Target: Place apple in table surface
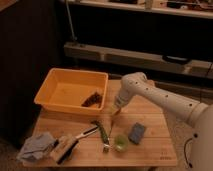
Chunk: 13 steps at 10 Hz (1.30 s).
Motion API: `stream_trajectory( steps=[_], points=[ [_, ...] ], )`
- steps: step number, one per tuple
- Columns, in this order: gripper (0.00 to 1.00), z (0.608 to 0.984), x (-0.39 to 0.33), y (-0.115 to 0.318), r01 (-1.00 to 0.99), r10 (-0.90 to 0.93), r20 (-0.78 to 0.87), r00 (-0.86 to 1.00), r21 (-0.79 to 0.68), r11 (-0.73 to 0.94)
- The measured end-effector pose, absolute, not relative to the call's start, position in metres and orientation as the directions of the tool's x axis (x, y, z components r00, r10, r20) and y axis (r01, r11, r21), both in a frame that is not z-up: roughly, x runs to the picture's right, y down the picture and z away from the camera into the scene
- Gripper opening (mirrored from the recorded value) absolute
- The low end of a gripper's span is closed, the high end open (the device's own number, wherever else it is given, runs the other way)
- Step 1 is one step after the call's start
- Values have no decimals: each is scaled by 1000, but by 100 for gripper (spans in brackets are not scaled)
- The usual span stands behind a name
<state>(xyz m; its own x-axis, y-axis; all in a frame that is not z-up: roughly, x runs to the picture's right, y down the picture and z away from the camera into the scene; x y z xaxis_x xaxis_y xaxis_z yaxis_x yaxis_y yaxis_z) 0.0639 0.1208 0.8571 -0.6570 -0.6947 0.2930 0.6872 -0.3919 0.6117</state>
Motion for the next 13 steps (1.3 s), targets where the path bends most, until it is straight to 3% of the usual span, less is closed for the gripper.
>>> stream_trajectory(
  steps=[2, 3, 10, 13],
  points=[
    [76, 856, 73, 124, 694, -696, 312, -647, 619, -367],
    [80, 853, 73, 124, 685, -686, 317, -655, 631, -363],
    [80, 847, 65, 136, 651, -512, 440, -738, 664, -367],
    [80, 826, 74, 115, 668, -540, 432, -722, 639, -382]
  ],
)
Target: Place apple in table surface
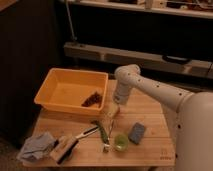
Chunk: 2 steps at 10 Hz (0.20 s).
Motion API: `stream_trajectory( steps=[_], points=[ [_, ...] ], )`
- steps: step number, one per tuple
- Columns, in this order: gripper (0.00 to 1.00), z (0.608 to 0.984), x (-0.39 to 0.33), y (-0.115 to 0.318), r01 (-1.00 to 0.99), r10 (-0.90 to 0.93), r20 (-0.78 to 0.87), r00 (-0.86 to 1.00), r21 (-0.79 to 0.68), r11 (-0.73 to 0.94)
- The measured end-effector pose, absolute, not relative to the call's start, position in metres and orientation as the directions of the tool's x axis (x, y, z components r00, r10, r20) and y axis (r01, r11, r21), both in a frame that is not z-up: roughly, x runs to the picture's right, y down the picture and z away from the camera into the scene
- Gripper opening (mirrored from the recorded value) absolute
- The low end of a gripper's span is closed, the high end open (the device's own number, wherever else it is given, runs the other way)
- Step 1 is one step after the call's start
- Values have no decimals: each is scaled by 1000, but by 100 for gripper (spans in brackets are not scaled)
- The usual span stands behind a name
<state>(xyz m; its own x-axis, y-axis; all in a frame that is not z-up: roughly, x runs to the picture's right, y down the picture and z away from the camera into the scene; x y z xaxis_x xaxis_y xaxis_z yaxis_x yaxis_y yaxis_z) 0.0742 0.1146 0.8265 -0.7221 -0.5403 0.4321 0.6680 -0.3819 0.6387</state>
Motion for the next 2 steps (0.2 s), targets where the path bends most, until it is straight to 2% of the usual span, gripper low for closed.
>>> stream_trajectory(
  steps=[2],
  points=[
    [80, 800, 89, 88, 691, -623, 392, -677, 629, -355]
  ],
)
